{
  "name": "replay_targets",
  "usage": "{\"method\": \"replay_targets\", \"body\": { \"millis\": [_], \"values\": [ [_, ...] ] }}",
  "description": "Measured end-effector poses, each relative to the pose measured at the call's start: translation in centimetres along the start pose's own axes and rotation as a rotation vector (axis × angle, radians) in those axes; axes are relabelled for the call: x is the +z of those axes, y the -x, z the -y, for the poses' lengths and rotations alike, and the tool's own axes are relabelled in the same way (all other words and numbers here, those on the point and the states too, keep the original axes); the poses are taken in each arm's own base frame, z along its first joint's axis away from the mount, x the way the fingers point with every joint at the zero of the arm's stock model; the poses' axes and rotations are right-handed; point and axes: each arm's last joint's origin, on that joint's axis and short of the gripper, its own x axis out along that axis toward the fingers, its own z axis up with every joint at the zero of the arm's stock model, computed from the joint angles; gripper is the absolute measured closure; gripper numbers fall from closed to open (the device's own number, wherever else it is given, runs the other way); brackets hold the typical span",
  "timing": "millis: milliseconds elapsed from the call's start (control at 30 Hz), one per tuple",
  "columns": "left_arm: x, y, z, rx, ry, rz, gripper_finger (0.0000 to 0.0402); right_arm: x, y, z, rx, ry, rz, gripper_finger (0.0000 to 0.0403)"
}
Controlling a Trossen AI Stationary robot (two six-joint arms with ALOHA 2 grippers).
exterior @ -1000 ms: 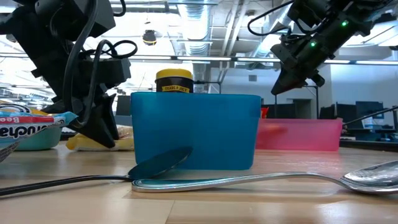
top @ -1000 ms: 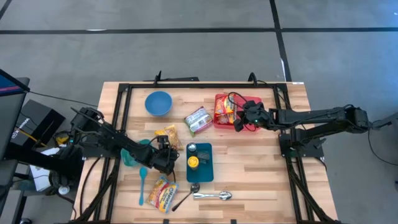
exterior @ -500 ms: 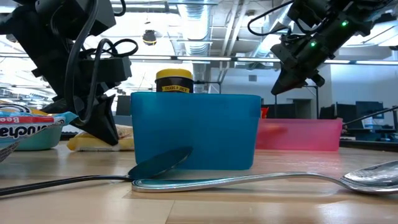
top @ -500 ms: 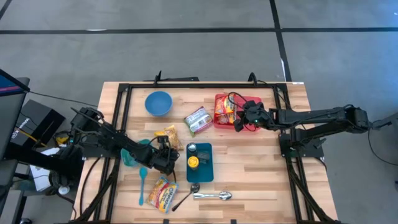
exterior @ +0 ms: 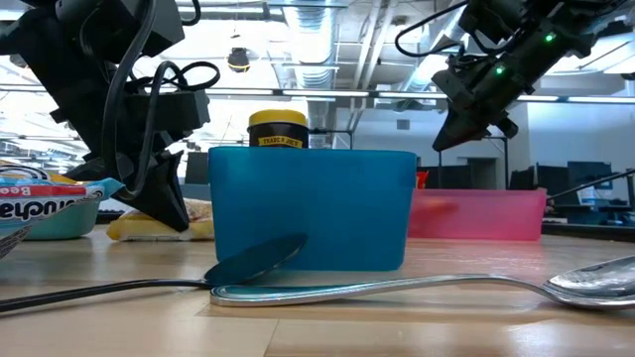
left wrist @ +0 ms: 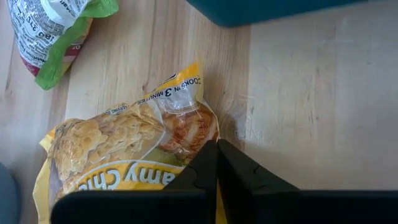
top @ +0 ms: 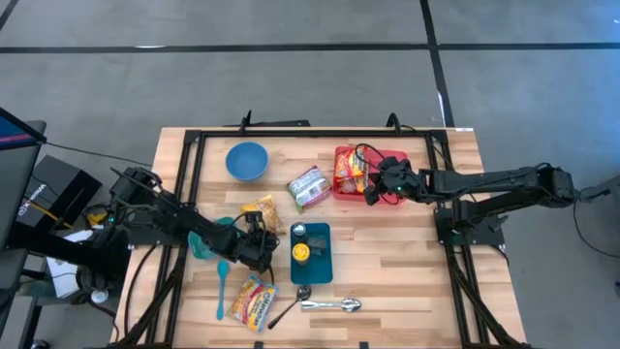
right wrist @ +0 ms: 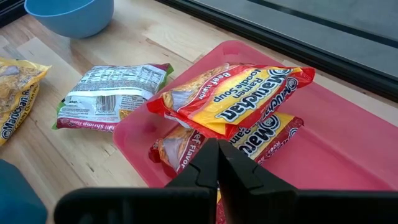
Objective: Pick & Place Food Item
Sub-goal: Put the yellow noodle pack into the red bin
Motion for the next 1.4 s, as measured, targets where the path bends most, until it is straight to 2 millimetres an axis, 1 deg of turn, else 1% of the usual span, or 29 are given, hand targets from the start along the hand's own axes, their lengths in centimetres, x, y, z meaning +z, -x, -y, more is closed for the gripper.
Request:
{"method": "replay_targets", "body": {
  "millis": [100,200,367,600,867,1100,1400],
  "values": [
    [0.0,0.2,-0.1,-0.004,0.002,0.003,0.0401,0.0,0.0,0.0,0.001,0.01,0.001,0.0403],
    [0.3,0.9,-0.5,-0.013,0.021,0.028,0.0401,0.0,0.0,0.0,0.001,0.011,0.001,0.0403],
    [1.1,3.1,-1.7,-0.044,0.085,0.114,0.0401,0.0,0.0,0.0,0.001,0.015,0.002,0.0403],
    [1.8,6.8,-3.9,-0.093,0.178,0.259,0.0401,0.1,0.0,0.0,0.003,0.022,0.005,0.0403],
    [1.8,9.1,-5.7,-0.112,0.211,0.352,0.0401,0.1,0.0,0.0,0.005,0.02,0.008,0.0403],
    [1.8,10.2,-6.6,-0.117,0.235,0.396,0.0401,0.4,0.0,-0.3,0.027,0.023,0.039,0.0403],
    [1.9,10.1,-7.0,-0.013,0.164,0.414,0.0401,1.1,0.2,-0.9,0.098,0.063,0.096,0.0403]
  ]
}}
